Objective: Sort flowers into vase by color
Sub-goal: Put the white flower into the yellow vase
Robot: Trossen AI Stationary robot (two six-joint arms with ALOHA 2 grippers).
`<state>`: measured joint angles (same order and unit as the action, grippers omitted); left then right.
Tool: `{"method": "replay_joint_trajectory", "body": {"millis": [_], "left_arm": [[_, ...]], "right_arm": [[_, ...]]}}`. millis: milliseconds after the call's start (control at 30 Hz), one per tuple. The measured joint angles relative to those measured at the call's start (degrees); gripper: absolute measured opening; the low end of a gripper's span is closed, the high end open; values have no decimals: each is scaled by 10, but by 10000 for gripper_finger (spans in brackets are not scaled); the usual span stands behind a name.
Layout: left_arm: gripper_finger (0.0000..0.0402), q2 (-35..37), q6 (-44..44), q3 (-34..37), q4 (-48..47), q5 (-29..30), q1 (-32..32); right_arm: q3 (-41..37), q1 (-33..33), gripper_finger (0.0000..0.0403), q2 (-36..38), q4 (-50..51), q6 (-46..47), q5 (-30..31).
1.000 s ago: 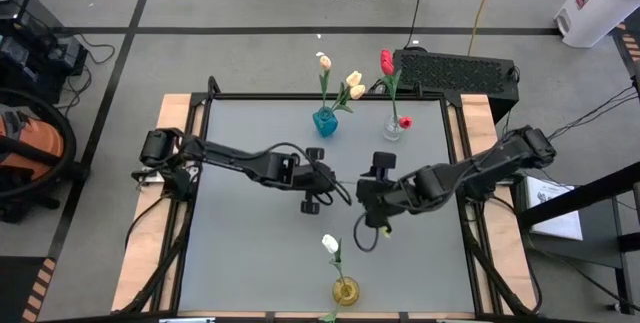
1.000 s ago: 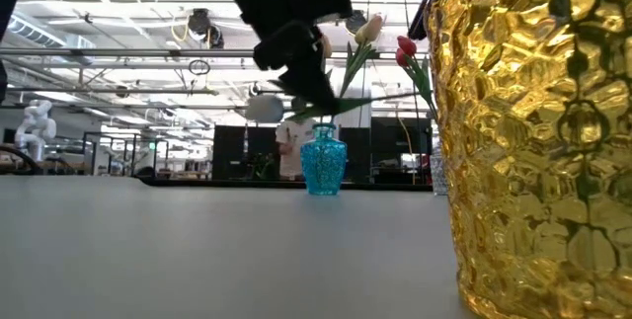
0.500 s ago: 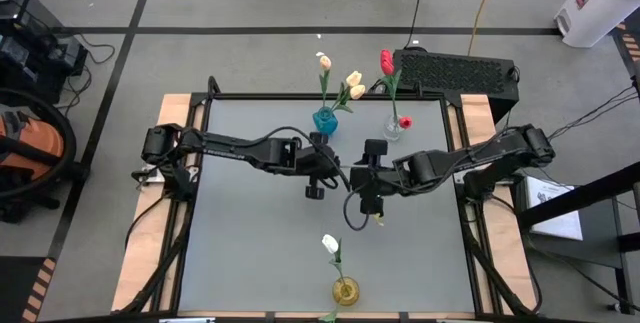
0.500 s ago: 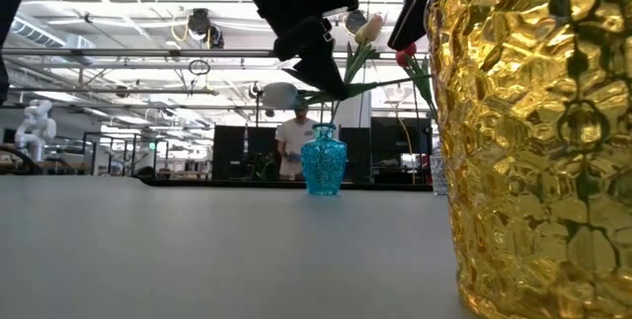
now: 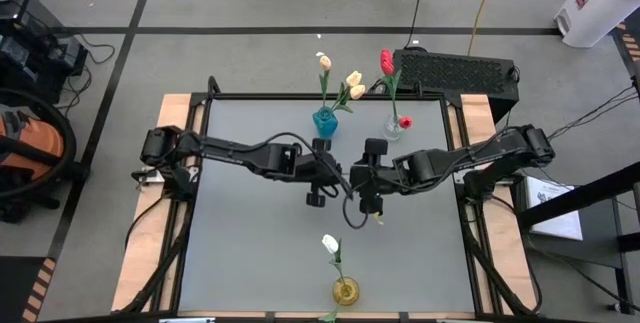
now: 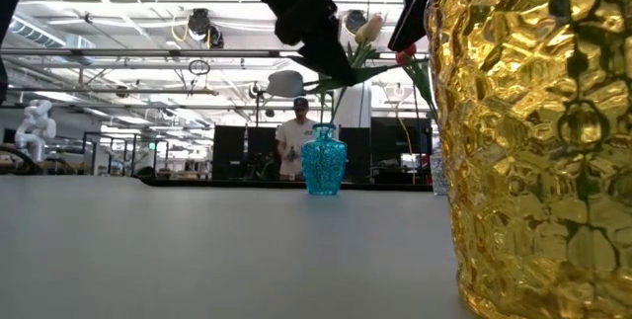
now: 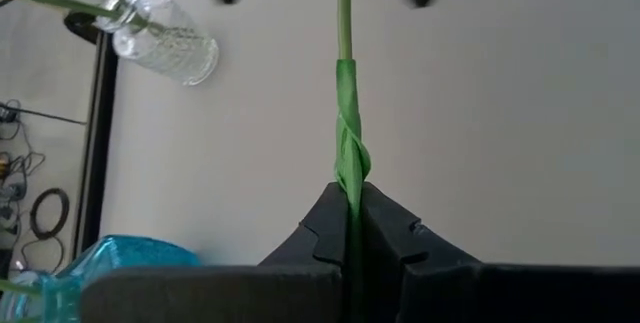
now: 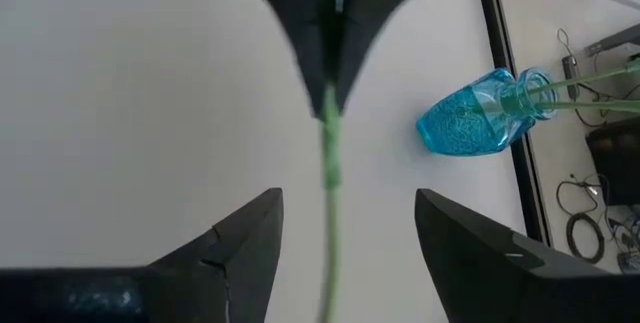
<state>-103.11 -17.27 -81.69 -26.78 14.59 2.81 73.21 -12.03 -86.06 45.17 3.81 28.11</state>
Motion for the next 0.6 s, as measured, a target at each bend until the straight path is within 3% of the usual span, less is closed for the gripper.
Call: {"method": "replay_joint_trajectory", "body": {"millis": [267,600], "left_arm": [[12,1,3,0,-29,37,14],[12,1,3,-13,-29,40,19]], "right_arm": [[0,-5,219,0,18,16,-12],[0,-8,219,0,50,47,-13]]}}
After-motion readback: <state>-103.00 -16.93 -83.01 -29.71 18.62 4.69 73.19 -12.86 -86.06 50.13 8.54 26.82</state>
